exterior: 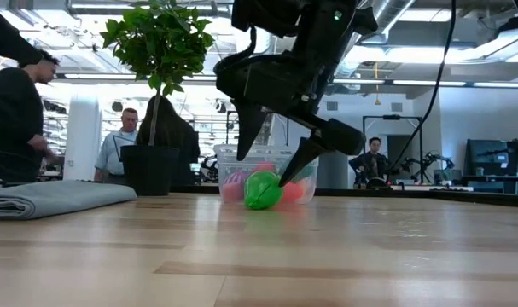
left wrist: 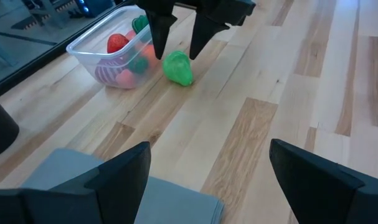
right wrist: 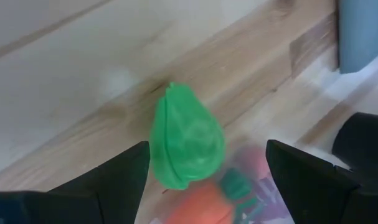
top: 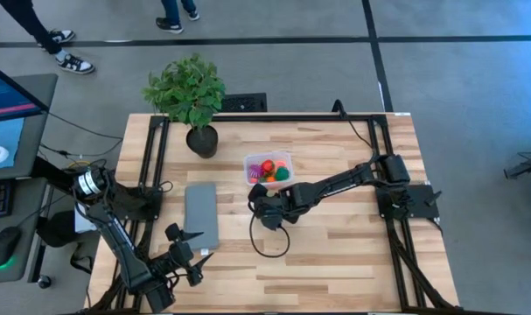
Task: Pick and placing Produce into tupperware
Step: Put the avocado into the transparent container
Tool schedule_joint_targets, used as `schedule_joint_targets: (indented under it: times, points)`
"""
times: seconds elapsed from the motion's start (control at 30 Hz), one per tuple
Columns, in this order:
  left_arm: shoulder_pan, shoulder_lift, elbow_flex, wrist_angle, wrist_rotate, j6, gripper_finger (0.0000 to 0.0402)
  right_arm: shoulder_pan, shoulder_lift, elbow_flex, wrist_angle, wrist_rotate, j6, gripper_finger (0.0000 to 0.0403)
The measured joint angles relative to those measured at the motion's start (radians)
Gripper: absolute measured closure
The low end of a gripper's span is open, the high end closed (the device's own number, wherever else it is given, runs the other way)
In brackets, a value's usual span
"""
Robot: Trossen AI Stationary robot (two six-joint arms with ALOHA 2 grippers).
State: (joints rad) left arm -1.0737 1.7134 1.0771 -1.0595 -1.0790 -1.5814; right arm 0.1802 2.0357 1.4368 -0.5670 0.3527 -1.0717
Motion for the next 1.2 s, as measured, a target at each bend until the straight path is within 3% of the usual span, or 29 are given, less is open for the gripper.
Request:
schedule_joint_targets:
  times: [0.97,1.2]
  points:
    - [0.000,0.000,0.000,0.003,0.000,-0.002,0.0081,-0.013,0.001,-0.001,-0.003,-0.042,-0.002,0.0059]
    - [0.000,0.000,0.000,0.005,0.000,-0.013,0.0081,-0.013,0.081,0.029,-0.047,-0.033,0.006,0.0059]
